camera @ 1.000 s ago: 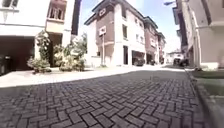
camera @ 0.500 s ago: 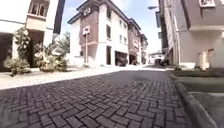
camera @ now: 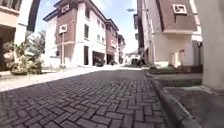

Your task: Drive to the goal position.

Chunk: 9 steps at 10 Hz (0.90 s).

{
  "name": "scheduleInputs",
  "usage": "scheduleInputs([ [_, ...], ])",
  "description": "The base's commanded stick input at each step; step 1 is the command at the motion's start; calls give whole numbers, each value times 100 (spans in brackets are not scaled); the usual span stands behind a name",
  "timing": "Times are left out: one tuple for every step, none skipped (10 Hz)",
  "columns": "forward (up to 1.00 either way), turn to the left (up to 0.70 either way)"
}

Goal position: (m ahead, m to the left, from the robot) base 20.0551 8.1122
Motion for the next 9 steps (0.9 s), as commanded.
scheduleInputs([
  [50,0],
  [50,0],
  [50,0],
  [50,0],
  [50,0],
  [50,0],
  [50,0],
  [50,0],
  [50,0],
])
